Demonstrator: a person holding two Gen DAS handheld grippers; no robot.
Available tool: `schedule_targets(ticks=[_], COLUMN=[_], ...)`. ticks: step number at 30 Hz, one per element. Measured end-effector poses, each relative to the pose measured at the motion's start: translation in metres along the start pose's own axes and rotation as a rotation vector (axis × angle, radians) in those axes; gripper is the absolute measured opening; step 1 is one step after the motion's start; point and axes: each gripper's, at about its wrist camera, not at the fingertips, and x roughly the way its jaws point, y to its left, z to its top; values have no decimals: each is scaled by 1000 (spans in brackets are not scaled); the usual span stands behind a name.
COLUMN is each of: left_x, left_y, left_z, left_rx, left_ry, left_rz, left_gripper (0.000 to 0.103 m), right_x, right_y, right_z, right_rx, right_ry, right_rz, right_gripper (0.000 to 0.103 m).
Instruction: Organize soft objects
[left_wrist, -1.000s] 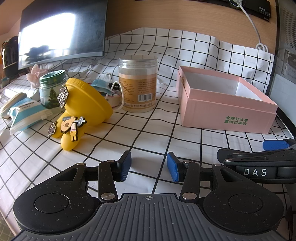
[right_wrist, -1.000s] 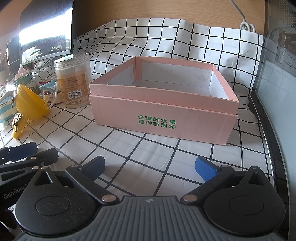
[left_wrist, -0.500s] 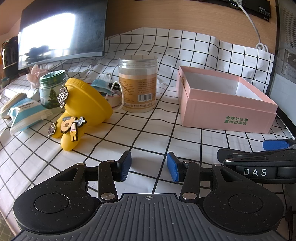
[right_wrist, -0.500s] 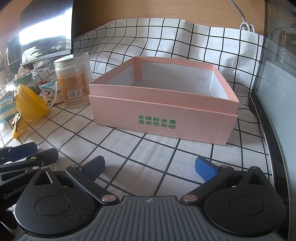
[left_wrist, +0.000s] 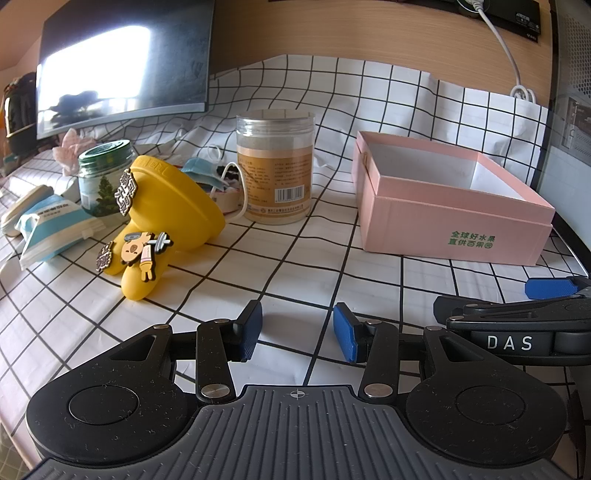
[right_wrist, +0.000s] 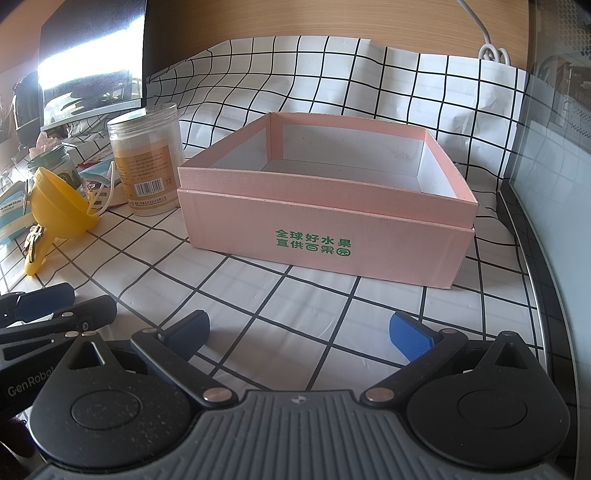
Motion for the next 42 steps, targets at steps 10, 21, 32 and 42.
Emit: schedule_targets(ticks=[10,21,32,42], left_x=[2,15,-17,36], left_y=[1,68,294,482], left_z=[0,27,74,110], left_rx=[3,-108,-368,-511], left_ry=[12,223,80,87], left_rz=[-5,-324,-268,-228], left_gripper=[47,20,20,20], right_x=[3,8,-37,69], right_y=[1,25,220,420], right_z=[5,25,133,182], right_rx=[-4,-47,-280,-404], right_ry=[38,250,-27,115], right_rz=[9,24,234,276], right_gripper=[103,103,101,38])
